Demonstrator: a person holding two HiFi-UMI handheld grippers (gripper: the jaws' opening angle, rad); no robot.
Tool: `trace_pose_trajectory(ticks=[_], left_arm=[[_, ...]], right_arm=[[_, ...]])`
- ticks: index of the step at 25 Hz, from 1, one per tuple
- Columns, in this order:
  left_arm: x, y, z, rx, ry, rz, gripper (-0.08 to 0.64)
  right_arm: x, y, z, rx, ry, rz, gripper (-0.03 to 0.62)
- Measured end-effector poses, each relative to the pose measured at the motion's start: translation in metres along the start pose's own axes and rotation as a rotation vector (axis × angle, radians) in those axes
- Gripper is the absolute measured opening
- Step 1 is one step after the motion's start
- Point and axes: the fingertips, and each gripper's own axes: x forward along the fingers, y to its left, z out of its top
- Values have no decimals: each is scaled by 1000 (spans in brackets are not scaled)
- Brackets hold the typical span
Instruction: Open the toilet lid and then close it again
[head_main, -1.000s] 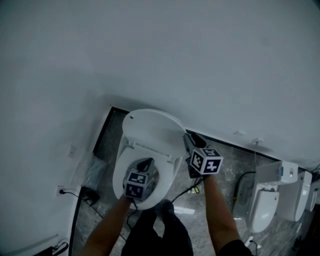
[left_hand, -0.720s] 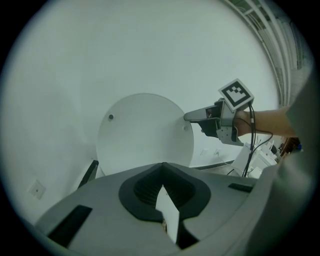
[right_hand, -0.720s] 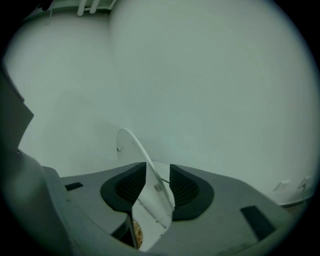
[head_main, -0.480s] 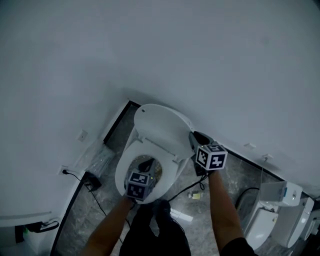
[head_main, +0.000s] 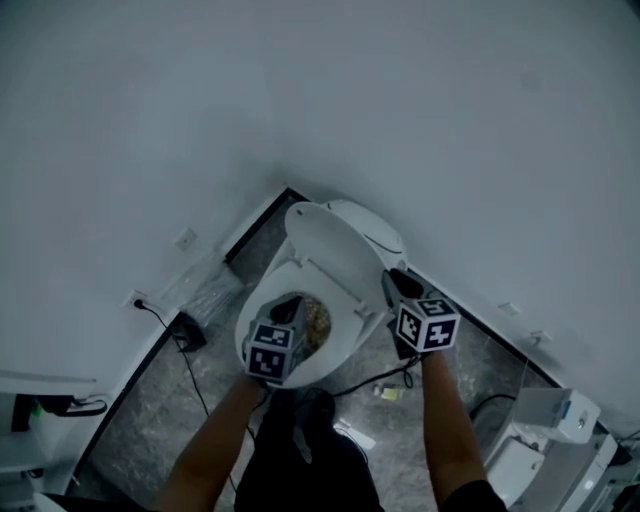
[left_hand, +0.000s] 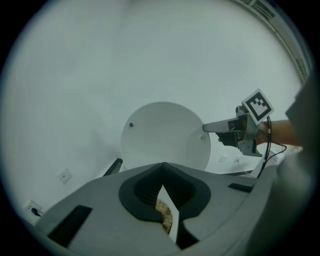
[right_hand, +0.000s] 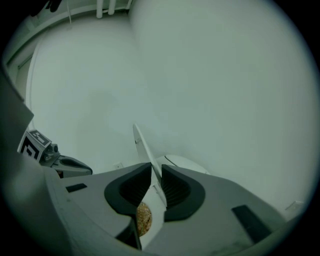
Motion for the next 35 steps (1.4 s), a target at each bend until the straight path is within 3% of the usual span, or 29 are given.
trace_pose_trajectory(ticks=[17,35], left_arm=[[-19,11,9,27,-17,-3,8],[-44,32,-22,21,29,-38,8]], right_arm=[[-23,79,-42,-143,37,59,80],[-34,151,-105,-198,119,64,92]])
